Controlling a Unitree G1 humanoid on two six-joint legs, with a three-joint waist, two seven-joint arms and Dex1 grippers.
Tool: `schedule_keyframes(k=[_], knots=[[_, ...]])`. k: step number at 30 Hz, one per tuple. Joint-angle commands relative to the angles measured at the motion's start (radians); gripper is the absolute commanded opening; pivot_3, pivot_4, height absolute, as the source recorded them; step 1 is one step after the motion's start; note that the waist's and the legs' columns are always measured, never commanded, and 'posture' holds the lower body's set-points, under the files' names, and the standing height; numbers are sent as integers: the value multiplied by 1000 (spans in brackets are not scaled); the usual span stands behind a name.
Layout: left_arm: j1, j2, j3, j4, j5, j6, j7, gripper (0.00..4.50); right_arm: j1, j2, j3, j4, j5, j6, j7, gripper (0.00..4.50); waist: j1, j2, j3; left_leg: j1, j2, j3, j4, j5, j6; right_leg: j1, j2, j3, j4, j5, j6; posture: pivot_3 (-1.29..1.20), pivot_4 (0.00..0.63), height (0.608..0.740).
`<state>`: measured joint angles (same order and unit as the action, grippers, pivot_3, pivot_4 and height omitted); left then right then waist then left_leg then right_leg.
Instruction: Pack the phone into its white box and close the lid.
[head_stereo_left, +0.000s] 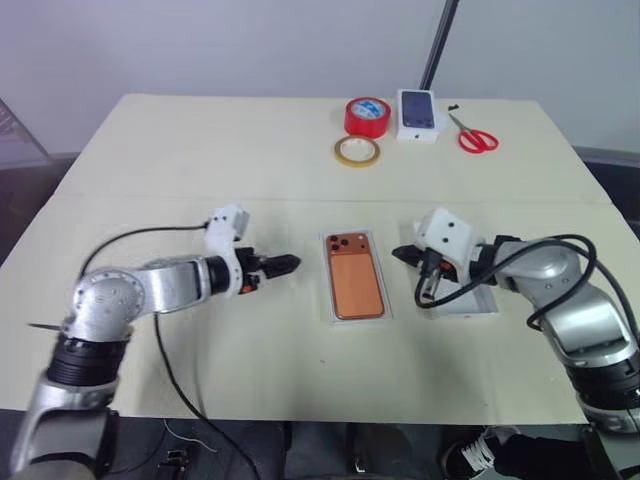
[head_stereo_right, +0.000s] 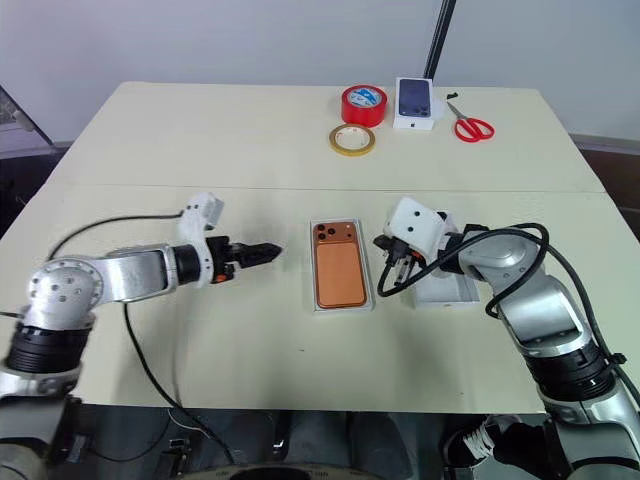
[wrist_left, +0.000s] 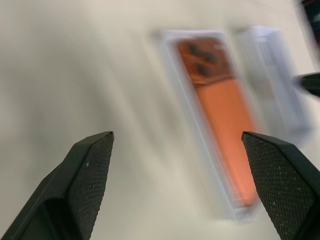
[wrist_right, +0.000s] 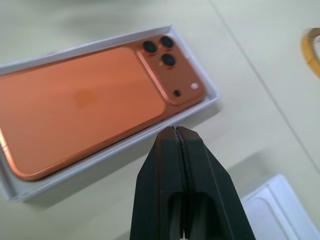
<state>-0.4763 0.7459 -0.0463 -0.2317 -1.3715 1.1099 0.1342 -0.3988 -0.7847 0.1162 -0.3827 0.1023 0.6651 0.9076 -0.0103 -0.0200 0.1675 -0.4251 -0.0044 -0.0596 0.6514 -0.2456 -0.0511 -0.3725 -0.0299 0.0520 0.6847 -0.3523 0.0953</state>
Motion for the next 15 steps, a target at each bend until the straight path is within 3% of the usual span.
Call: schedule_keyframes(k=[1,3,8,15], knots=[[-6,40,-89,-58,234,-60,-173,2426,-4,-14,16,16,-12,-28,-4,0,0,1,0,0,0,0,0,0,0,0,0,0,0,0,0,0,150,725],[-20,51,-179,-72,374,-99,-258,1434,-3,-22,50,40,-47,-50,-9,0,1,1,0,0,0,0,-1,0,0,0,0,0,0,0,0,0,150,725],[-75,-21,-346,-14,625,-161,-396,1434,-24,8,125,93,-100,-52,-35,0,2,1,1,0,0,0,-1,0,0,0,0,0,0,0,0,0,150,725],[-166,-209,-413,105,802,-196,-510,1434,-25,27,185,70,-139,-43,-40,0,3,1,1,0,0,0,0,0,1,0,-1,0,0,0,0,0,150,725]])
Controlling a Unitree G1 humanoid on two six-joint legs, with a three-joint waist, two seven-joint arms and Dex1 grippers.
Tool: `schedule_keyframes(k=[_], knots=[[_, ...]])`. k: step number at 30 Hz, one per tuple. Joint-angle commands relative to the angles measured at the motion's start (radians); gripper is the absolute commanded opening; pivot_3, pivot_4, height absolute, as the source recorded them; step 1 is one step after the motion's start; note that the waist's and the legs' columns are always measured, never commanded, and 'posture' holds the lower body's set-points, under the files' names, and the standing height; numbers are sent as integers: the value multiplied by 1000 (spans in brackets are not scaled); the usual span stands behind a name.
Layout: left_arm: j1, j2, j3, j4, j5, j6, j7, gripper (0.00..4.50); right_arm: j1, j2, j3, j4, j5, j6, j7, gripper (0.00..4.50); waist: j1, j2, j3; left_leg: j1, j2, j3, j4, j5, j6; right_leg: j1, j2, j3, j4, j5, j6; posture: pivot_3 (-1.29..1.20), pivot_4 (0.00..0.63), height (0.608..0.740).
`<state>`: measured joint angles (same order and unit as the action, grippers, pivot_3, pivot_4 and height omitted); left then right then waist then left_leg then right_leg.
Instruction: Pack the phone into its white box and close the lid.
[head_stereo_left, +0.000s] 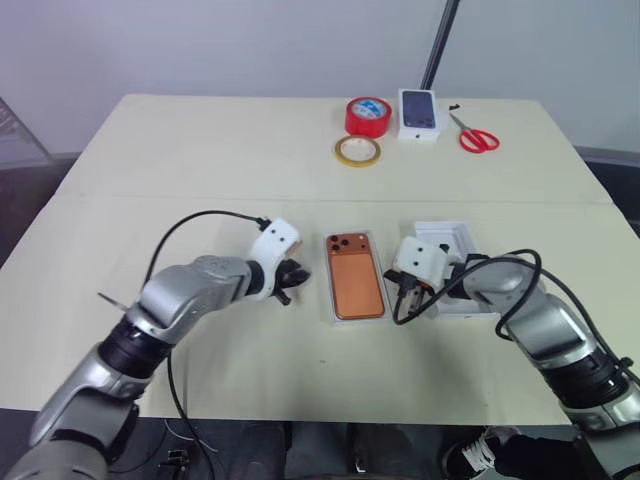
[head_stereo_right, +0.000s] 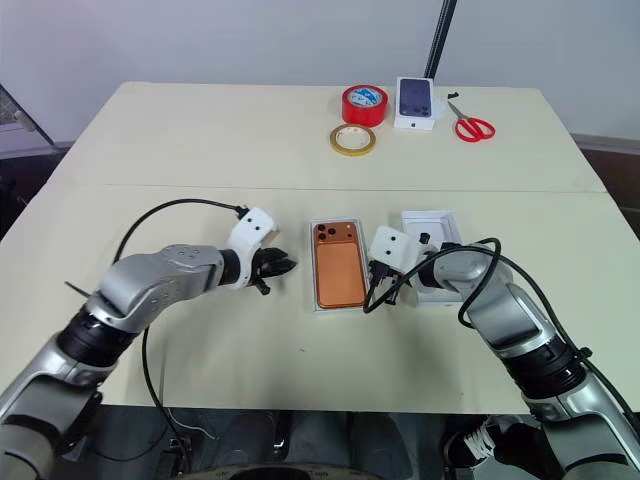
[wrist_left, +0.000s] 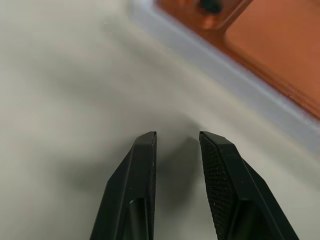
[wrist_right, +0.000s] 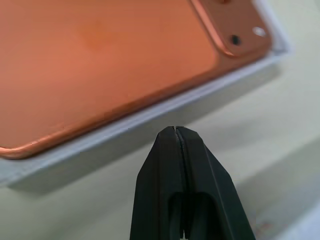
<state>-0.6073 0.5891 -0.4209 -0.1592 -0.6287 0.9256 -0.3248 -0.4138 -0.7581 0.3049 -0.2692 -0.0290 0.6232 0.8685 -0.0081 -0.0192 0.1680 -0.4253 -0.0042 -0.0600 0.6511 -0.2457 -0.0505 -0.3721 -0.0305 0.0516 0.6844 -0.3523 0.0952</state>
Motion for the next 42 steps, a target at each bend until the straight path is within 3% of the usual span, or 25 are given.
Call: schedule_keyframes(k=[1,11,19,26,41,42], knots=[[-42,-71,-40,41,77,-12,-67,1434,-7,0,-4,-53,-6,4,1,0,2,0,0,0,0,0,0,0,0,0,0,0,0,0,0,0,150,725],[-146,-288,-90,143,173,8,-222,1434,105,-99,-60,-213,7,85,19,0,22,0,0,0,-1,-1,1,0,1,1,0,-1,0,0,0,0,150,725],[-154,-380,-122,157,238,30,-298,1434,264,-179,-180,-292,19,139,5,0,23,0,0,0,-1,-1,2,-1,2,3,-1,-1,0,0,0,0,150,725],[-147,-400,-112,158,269,49,-336,1434,352,-203,-253,-318,26,155,-13,0,20,0,0,0,0,-1,2,-1,2,3,0,-1,0,0,0,0,150,725],[-103,-360,-49,103,283,90,-353,1434,360,-262,-363,-302,89,192,26,0,20,0,0,0,0,-1,2,-1,2,3,0,-1,0,0,0,0,150,725],[-95,-343,-31,93,282,85,-356,1377,361,-268,-391,-311,115,217,43,255,19,0,0,0,0,-1,2,-1,2,3,0,-1,0,0,0,0,150,725]])
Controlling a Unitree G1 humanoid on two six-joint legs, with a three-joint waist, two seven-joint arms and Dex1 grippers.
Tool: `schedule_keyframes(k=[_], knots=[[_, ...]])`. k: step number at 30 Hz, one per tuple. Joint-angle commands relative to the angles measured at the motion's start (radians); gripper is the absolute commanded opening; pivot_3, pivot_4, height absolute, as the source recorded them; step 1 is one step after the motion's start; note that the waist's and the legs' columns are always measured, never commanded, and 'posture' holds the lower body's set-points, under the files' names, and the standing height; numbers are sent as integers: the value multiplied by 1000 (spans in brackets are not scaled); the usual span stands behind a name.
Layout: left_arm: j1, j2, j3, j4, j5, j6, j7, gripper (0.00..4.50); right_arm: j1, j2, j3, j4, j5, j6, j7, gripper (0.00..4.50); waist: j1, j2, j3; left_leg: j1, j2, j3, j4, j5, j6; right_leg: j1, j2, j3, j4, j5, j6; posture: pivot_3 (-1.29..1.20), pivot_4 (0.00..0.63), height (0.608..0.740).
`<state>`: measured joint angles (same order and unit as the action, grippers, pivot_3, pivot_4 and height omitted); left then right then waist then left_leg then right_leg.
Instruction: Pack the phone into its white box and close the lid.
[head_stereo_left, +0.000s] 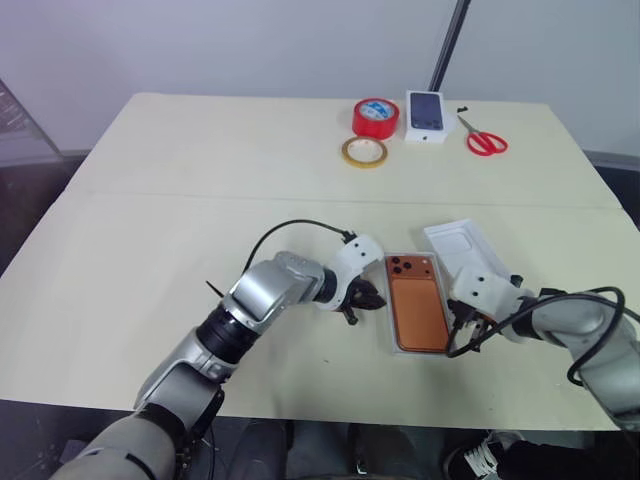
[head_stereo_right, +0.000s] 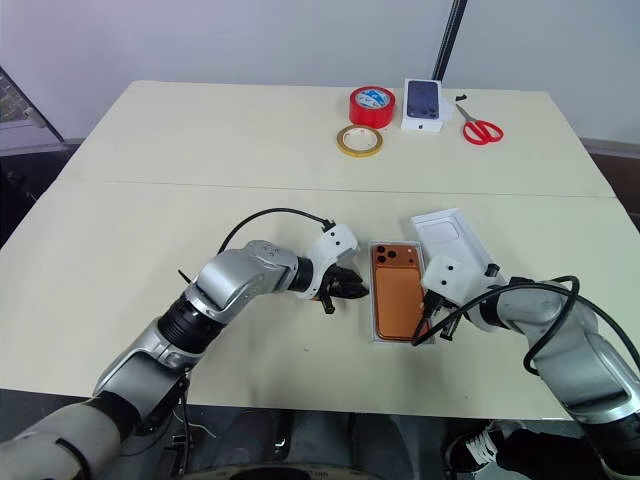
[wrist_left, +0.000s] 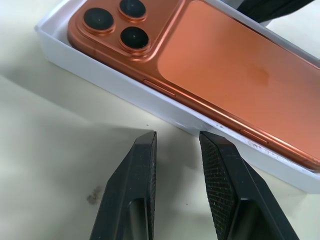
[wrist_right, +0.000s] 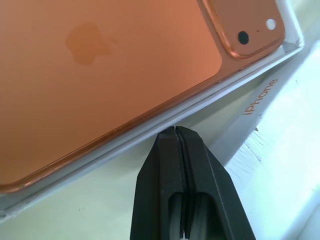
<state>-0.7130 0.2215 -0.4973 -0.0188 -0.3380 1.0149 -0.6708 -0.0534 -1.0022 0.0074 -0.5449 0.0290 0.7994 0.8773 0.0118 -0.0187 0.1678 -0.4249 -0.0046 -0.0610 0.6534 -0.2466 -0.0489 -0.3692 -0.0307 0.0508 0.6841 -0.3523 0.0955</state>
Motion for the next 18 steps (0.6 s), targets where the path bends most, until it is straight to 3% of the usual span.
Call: schedule_keyframes(k=[1,6,11,18], knots=[[19,39,62,-57,-9,-12,-12,1358,3,-30,-121,-46,84,64,51,545,-1,0,0,0,0,0,0,0,0,0,0,0,0,0,0,0,150,725],[112,137,166,-137,-3,-197,-55,1358,-66,-30,-221,-91,212,260,64,2862,-11,1,0,1,2,0,-1,0,0,0,1,0,0,0,0,0,150,725],[240,245,209,-216,33,-490,-154,1358,-194,-2,-159,-16,258,428,-8,2862,-16,1,0,1,2,0,-1,0,0,0,-1,1,0,0,0,0,150,725],[349,367,229,-313,7,-614,-303,1358,-357,91,-31,143,255,540,-138,2862,-21,2,1,0,1,0,-2,0,0,-1,-2,1,0,0,-1,0,150,725]])
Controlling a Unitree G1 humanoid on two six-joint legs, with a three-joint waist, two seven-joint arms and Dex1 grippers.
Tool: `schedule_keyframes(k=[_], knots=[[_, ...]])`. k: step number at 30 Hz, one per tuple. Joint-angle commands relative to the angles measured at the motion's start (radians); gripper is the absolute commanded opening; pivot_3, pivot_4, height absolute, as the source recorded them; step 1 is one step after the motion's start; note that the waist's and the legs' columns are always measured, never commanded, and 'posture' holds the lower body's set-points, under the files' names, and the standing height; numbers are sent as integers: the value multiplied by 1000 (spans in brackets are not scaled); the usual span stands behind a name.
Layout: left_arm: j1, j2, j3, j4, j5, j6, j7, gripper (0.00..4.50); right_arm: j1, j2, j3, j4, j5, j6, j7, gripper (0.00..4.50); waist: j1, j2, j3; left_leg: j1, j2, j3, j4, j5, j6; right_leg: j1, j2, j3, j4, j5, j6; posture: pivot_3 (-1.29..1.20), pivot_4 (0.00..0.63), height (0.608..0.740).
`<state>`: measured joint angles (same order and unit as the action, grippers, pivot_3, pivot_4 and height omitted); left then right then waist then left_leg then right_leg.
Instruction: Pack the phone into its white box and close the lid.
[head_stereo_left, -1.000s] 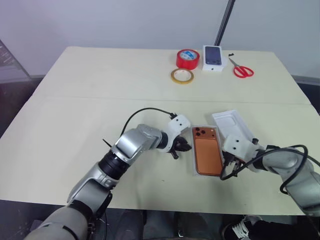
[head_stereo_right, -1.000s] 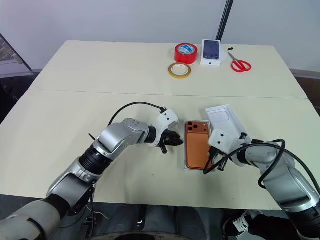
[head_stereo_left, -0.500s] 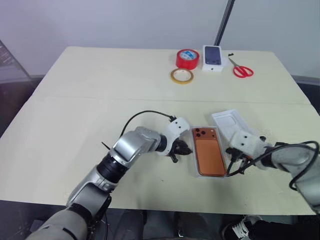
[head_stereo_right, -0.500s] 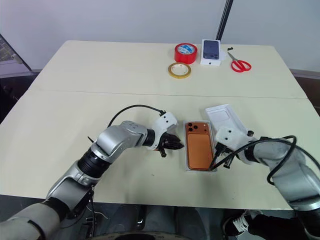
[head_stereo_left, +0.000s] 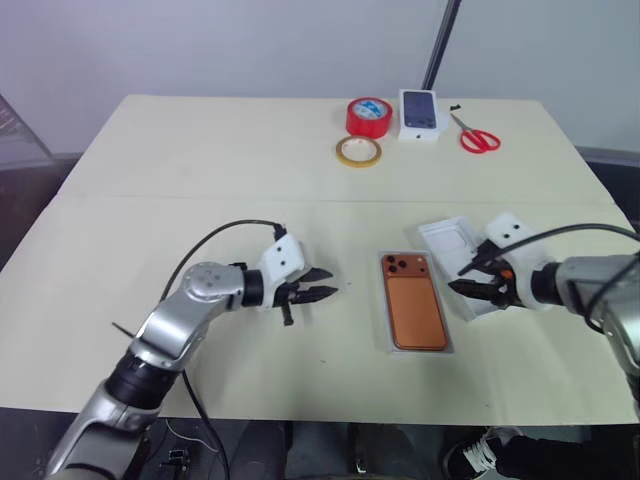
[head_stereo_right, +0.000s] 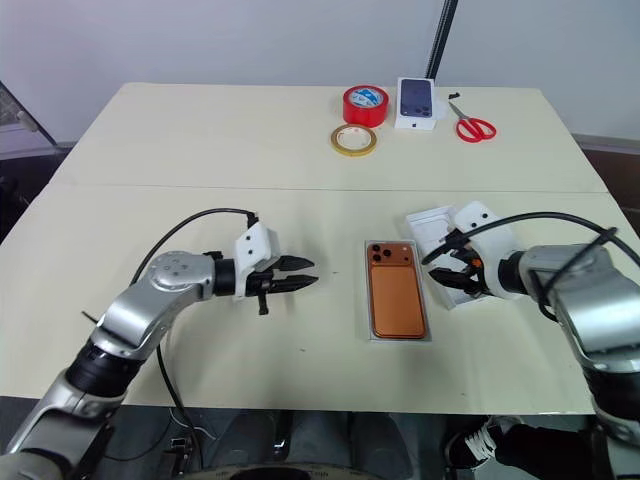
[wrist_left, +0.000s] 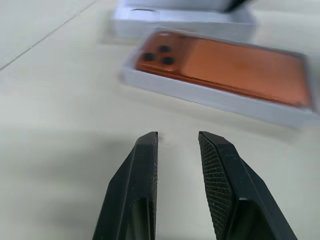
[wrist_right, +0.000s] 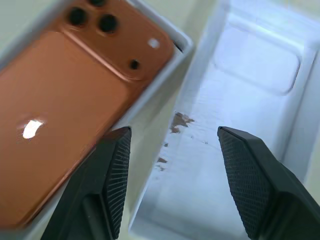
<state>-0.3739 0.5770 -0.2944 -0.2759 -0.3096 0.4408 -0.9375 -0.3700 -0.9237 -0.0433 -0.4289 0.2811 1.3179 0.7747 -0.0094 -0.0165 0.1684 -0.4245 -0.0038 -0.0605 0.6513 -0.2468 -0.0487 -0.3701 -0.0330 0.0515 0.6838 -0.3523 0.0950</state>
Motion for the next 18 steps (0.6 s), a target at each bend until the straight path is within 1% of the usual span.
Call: schedule_keyframes(k=[1,2,3,5,9,10,13,15,18], knots=[[15,12,30,-62,-31,-36,-41,1358,-54,22,31,45,4,27,-47,2862,-1,0,0,0,0,0,0,0,0,0,0,0,0,0,0,0,150,725],[20,9,33,-68,-38,-32,-42,1358,-75,34,49,71,4,43,-61,2862,0,0,0,0,0,0,0,0,0,0,0,0,0,0,0,0,150,725],[24,6,36,-73,-43,-28,-42,1358,-93,50,59,95,4,53,-75,2629,-2,0,0,0,0,0,0,0,0,0,0,0,0,0,0,0,150,725],[28,-1,33,-83,-45,-21,-36,1358,-121,72,72,135,0,66,-101,2028,-3,0,0,0,0,0,0,0,0,0,1,0,0,0,0,0,150,725],[46,-8,25,-92,-36,-23,-25,1358,-153,89,79,164,9,102,-130,135,-2,1,0,-1,0,0,0,0,0,-1,2,0,1,0,0,0,150,725],[52,-8,26,-93,-35,-25,-23,1358,-156,88,76,158,16,117,-134,58,-3,1,0,-1,0,0,0,0,0,-1,2,0,1,0,0,0,150,725],[67,-6,30,-97,-36,-30,-19,1358,-163,80,44,133,38,166,-142,58,-2,1,0,-1,1,0,0,0,1,-1,2,0,1,0,0,0,150,725],[72,-6,35,-96,-35,-33,-13,1358,-175,84,-6,116,56,208,-147,58,-2,1,0,-1,1,0,0,0,1,-1,2,0,1,0,0,0,150,725],[70,-14,72,-69,-36,-39,17,1358,-237,107,-158,108,129,286,-146,58,-2,2,1,-1,0,0,0,0,1,-1,2,0,1,0,0,0,150,725]])
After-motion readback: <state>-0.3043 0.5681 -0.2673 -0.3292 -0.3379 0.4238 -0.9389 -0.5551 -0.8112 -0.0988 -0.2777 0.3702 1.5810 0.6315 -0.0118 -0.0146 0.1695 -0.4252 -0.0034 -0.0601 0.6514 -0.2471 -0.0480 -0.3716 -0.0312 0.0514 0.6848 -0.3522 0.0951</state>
